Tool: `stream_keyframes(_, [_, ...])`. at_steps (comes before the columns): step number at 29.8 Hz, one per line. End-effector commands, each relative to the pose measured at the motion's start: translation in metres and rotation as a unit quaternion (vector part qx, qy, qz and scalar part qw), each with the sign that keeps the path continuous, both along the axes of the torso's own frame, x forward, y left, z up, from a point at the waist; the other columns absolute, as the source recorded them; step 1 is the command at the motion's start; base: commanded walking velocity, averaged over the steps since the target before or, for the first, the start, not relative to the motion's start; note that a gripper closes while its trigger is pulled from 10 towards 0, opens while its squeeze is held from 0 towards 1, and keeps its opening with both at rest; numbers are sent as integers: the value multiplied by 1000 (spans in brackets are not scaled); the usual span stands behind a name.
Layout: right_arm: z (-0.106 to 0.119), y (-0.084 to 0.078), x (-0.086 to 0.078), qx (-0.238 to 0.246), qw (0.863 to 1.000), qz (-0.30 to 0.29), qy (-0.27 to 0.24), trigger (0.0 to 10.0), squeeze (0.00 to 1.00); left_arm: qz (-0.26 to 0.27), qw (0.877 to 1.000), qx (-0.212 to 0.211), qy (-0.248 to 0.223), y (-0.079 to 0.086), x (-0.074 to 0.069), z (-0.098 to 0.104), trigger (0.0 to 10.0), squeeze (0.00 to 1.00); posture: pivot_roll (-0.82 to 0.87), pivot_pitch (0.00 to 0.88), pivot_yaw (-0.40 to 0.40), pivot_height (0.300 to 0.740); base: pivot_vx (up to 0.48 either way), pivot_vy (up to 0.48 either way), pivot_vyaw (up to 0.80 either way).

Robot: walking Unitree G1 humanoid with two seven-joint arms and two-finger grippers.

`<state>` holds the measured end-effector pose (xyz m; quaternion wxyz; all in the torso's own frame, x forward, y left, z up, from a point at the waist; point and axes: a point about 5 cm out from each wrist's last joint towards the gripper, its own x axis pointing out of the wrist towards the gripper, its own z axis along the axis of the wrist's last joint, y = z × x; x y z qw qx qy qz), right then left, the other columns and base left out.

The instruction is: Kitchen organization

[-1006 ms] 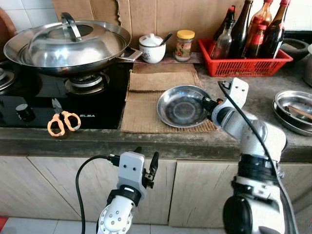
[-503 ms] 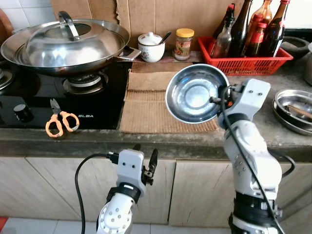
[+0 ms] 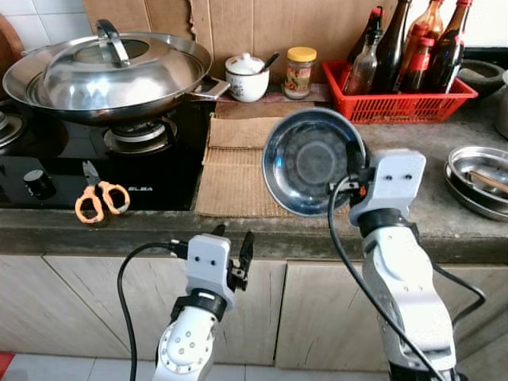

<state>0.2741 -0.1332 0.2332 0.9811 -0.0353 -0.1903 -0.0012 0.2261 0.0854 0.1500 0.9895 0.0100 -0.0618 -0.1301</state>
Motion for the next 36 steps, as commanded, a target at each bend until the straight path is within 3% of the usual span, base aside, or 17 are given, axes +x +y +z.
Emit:
stream_keyframes(1, [8, 0, -5, 3, 1000, -1, -26, 0, 0, 2, 1000, -4, -18, 0, -1, 8, 10000, 0, 76, 52, -16, 740, 0, 0, 0])
stream_keyframes(25, [6, 0, -5, 0, 999, -4, -32, 0, 0, 2, 1000, -2, -19, 0, -1, 8, 10000, 0, 76, 52, -16, 740, 0, 0, 0])
stream_keyframes(28, [-5, 4, -6, -1, 1000, 17, -1, 0, 0, -10, 1000, 4, -11, -1, -3, 4, 10000, 0, 72, 56, -7, 740, -317, 0, 0])
stream_keyframes(36, [-5, 5, -4, 2, 1000, 18, -1, 0, 0, -10, 1000, 5, -11, -1, -3, 4, 10000, 0, 76, 54, -11, 740, -324, 0, 0])
